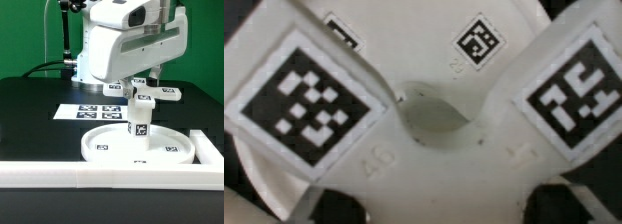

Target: Assemble round table

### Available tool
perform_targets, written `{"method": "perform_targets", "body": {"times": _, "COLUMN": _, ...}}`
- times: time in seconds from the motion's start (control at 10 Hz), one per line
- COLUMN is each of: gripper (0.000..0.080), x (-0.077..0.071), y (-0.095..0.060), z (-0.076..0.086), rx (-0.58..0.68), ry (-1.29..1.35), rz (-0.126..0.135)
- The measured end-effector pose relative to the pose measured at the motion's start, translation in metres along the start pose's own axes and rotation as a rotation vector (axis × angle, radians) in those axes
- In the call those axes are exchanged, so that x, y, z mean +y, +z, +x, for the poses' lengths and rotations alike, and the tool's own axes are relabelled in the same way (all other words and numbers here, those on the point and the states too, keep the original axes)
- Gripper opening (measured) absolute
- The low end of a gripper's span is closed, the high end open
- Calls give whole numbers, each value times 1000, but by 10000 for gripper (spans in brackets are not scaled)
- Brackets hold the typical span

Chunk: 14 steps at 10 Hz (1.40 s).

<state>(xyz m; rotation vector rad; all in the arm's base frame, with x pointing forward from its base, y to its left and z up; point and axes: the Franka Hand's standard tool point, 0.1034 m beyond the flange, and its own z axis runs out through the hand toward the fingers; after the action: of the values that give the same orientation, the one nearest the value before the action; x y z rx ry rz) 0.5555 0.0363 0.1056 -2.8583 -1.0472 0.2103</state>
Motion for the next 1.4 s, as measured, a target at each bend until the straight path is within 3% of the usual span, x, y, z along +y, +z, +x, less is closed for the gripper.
{"method": "perform_targets", "body": {"times": 0.2, "gripper": 441, "x": 0, "y": 0, "z": 0, "rx": 5, "ry": 30, "rz": 5}}
{"method": "perform_targets", "body": {"times": 0.5, "gripper": 442, "x": 4, "y": 1, "z": -5, "rx": 80, "ry": 449, "rz": 76}}
{"method": "perform_targets", "body": {"times": 1.0, "gripper": 442, "x": 3, "y": 2, "z": -2, "rx": 188, "ry": 953, "rz": 93}}
{"method": "perform_targets", "body": {"times": 1.4, "gripper": 442, "x": 5, "y": 1, "z": 3, "rx": 219, "ry": 1305, "rz": 161}}
